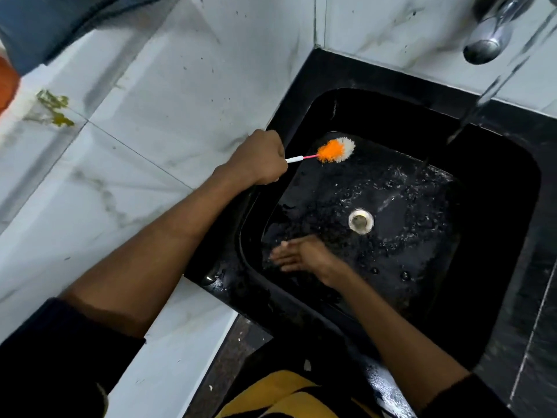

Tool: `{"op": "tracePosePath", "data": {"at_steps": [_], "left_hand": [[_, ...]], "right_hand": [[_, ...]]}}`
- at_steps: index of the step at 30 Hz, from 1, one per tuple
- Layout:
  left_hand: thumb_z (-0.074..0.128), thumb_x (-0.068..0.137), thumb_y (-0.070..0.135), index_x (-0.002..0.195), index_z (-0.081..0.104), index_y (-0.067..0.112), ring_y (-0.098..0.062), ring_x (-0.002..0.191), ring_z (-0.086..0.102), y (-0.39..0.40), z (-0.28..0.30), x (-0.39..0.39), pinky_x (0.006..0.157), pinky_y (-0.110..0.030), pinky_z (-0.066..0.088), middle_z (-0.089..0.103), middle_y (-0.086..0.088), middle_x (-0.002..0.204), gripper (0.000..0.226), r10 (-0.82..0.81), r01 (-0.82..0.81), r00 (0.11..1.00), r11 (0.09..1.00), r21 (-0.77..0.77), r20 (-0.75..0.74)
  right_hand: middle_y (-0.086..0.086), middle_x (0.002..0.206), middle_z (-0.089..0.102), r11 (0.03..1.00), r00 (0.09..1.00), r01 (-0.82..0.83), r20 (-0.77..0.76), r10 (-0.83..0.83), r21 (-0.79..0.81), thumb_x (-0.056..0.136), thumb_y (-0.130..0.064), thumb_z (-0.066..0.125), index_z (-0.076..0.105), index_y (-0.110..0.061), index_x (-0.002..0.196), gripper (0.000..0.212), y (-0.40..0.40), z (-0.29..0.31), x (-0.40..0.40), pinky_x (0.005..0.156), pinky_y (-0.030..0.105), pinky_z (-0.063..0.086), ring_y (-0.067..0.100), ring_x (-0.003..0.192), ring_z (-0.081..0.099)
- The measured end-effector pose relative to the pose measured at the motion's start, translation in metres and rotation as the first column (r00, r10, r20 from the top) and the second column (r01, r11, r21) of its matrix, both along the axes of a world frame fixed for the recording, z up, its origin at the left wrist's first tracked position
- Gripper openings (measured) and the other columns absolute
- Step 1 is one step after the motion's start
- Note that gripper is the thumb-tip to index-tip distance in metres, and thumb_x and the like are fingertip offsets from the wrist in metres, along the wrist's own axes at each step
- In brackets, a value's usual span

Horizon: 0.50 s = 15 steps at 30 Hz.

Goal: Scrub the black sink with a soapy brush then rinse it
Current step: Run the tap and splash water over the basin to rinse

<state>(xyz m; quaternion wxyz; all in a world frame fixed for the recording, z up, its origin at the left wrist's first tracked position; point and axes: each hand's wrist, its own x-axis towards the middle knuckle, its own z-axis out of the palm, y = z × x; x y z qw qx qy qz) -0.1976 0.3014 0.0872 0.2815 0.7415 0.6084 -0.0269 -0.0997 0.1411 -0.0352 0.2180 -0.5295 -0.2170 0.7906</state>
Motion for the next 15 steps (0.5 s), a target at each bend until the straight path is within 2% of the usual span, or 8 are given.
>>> {"op": "tracePosePath", "data": {"at_steps": [2, 4, 6, 8, 9, 10, 12, 15], "left_hand": [[0.064, 0.082, 0.009, 0.082, 0.076, 0.005, -0.023, 0.055, 0.067, -0.001, -0.002, -0.002, 0.058, -0.037, 0.061, 0.07, -0.009, 0.064, 0.013, -0.008, 0.008, 1.0, 1.0, -0.003, 0.003], [0.064, 0.082, 0.009, 0.084, 0.076, 0.005, -0.023, 0.055, 0.067, -0.002, -0.004, -0.003, 0.058, -0.035, 0.061, 0.069, -0.01, 0.066, 0.013, -0.009, 0.009, 1.0, 1.0, -0.011, 0.002], [0.064, 0.081, 0.009, 0.082, 0.076, 0.005, -0.025, 0.056, 0.068, -0.003, -0.006, -0.005, 0.058, -0.04, 0.061, 0.069, -0.011, 0.067, 0.012, -0.012, 0.012, 1.0, 1.0, -0.014, -0.001], [0.063, 0.081, 0.008, 0.08, 0.076, 0.005, -0.027, 0.058, 0.068, -0.005, -0.008, -0.006, 0.059, -0.044, 0.061, 0.07, -0.012, 0.067, 0.013, -0.025, 0.025, 1.0, 1.0, -0.016, -0.003], [0.063, 0.08, 0.008, 0.08, 0.076, 0.006, -0.028, 0.058, 0.068, -0.006, -0.008, -0.006, 0.059, -0.045, 0.061, 0.07, -0.012, 0.067, 0.013, -0.031, 0.031, 1.0, 0.999, -0.017, -0.004], [0.063, 0.08, 0.008, 0.08, 0.076, 0.006, -0.028, 0.058, 0.068, -0.006, -0.009, -0.007, 0.06, -0.045, 0.061, 0.07, -0.012, 0.067, 0.013, -0.033, 0.033, 0.999, 0.999, -0.019, -0.004], [0.063, 0.08, 0.007, 0.081, 0.076, 0.006, -0.027, 0.059, 0.068, -0.007, -0.009, -0.007, 0.061, -0.045, 0.061, 0.07, -0.011, 0.068, 0.013, -0.032, 0.032, 0.999, 0.999, -0.026, 0.003], [0.062, 0.081, 0.006, 0.082, 0.076, 0.004, -0.028, 0.06, 0.068, -0.008, -0.009, -0.005, 0.06, -0.046, 0.061, 0.071, -0.012, 0.067, 0.014, -0.032, 0.033, 0.999, 0.999, -0.031, 0.018]], "right_hand": [[0.024, 0.098, 0.069, 0.984, 0.985, 0.17, 0.025, -0.169, -0.061, 0.102, -0.011, 0.038, 0.063, 0.004, 0.095, 0.031, 0.008, -0.006, 0.027, 0.081, 0.037, 0.054, 0.029, 0.083, 0.067], [0.016, 0.079, 0.069, 0.891, 0.903, 0.427, 0.032, -0.428, -0.153, 0.1, -0.008, 0.03, 0.062, 0.002, 0.09, 0.035, 0.024, -0.011, 0.071, 0.073, 0.033, 0.055, 0.023, 0.071, 0.067], [0.005, 0.064, 0.061, 0.713, 0.73, 0.656, -0.035, -0.683, -0.248, 0.092, -0.004, 0.029, 0.057, -0.005, 0.08, 0.03, 0.042, -0.016, 0.117, 0.055, 0.025, 0.052, 0.015, 0.053, 0.058], [0.001, 0.066, 0.052, 0.509, 0.506, 0.804, -0.095, -0.857, -0.309, 0.089, -0.005, 0.03, 0.05, -0.013, 0.074, 0.026, 0.06, -0.018, 0.154, 0.055, 0.022, 0.044, 0.013, 0.055, 0.048], [0.001, 0.066, 0.051, 0.435, 0.428, 0.846, -0.092, -0.899, -0.31, 0.092, -0.008, 0.028, 0.049, -0.014, 0.072, 0.03, 0.068, -0.018, 0.168, 0.057, 0.023, 0.042, 0.013, 0.056, 0.047], [0.0, 0.063, 0.05, 0.406, 0.397, 0.867, -0.09, -0.913, -0.289, 0.095, -0.011, 0.027, 0.049, -0.015, 0.071, 0.033, 0.076, -0.014, 0.178, 0.057, 0.023, 0.039, 0.013, 0.056, 0.046], [-0.002, 0.057, 0.042, 0.44, 0.432, 0.874, -0.085, -0.898, -0.207, 0.096, -0.012, 0.024, 0.042, -0.019, 0.067, 0.035, 0.086, -0.003, 0.183, 0.053, 0.022, 0.031, 0.013, 0.051, 0.037], [-0.002, 0.055, 0.04, 0.647, 0.647, 0.762, 0.009, -0.762, -0.008, 0.097, -0.011, 0.028, 0.041, -0.019, 0.064, 0.037, 0.081, 0.009, 0.166, 0.048, 0.023, 0.03, 0.014, 0.05, 0.035]]}}
